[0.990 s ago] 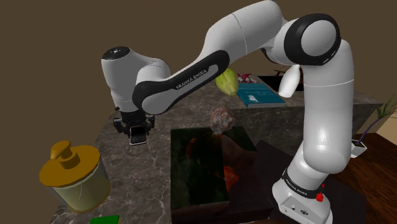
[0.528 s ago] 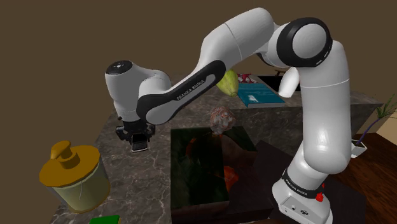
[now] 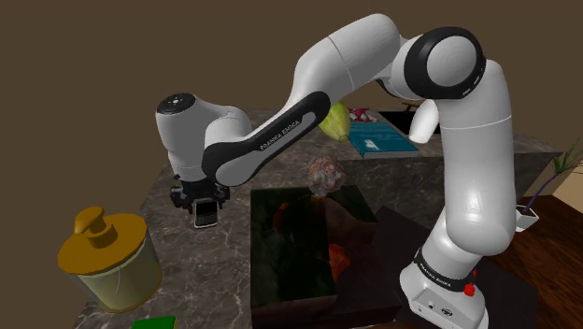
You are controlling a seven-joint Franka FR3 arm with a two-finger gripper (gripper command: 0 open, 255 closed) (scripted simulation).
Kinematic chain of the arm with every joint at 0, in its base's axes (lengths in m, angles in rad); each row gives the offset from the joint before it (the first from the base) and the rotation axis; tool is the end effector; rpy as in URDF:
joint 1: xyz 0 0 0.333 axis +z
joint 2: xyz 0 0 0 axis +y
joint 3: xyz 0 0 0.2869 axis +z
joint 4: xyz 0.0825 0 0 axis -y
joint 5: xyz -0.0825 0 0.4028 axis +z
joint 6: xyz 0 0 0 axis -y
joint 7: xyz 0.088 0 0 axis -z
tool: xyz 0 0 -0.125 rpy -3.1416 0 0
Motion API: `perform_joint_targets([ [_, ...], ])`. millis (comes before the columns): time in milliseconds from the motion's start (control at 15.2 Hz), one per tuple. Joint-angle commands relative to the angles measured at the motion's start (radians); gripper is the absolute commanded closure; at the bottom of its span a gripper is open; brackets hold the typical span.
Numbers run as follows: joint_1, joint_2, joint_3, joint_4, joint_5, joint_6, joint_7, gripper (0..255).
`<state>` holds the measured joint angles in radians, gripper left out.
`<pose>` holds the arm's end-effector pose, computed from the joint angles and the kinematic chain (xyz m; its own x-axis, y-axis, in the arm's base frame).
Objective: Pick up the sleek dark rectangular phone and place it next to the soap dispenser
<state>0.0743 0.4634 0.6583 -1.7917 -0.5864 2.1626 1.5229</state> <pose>0.5202 0.3969 0.2865 0.8489 -0.4840 0.2123 -0.4962 -0.8682 0.0052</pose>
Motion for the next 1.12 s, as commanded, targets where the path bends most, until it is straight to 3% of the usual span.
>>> perform_joint_targets([
  [0, 0.000, 0.000, 0.000, 0.000, 0.000, 0.000, 0.000, 0],
  [264, 0.000, 0.000, 0.000, 0.000, 0.000, 0.000, 0.000, 0],
  [528, -0.013, -0.070, 0.038, 0.030, 0.064, -0.084, -0.037, 0],
  [1056, -0.013, -0.070, 0.038, 0.030, 0.064, -0.084, -0.037, 0],
])
